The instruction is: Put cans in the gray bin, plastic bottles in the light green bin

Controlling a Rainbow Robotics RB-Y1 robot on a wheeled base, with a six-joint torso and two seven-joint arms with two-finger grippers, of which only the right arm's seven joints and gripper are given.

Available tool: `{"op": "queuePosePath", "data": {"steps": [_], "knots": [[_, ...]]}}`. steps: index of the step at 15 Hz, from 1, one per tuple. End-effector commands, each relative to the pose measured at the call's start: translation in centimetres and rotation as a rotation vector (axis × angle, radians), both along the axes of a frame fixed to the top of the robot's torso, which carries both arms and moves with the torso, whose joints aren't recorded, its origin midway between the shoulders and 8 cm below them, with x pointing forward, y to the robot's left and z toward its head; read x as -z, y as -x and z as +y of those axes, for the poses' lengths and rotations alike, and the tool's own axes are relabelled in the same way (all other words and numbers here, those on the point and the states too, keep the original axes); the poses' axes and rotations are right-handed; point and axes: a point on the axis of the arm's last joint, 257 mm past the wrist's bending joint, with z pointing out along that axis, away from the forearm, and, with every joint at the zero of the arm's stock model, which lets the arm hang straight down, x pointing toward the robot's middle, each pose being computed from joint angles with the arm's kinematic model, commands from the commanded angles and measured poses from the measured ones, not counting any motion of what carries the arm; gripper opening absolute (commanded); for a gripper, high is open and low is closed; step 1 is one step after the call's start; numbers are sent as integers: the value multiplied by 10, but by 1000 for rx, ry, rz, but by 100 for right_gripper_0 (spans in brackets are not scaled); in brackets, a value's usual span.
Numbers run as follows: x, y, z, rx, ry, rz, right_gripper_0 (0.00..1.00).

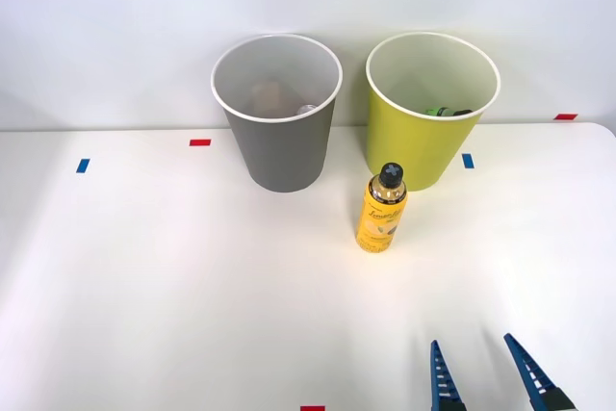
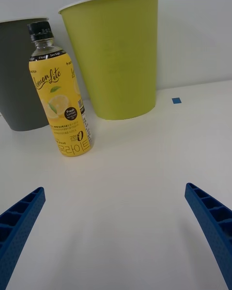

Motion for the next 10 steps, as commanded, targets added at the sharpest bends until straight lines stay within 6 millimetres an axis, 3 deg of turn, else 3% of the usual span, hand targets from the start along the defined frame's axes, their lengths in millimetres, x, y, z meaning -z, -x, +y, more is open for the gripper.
{"op": "queuePosePath", "data": {"steps": [1, 10], "knots": [[0, 0, 0, 0, 0, 0, 100], [0, 0, 0, 0, 0, 0, 100]]}}
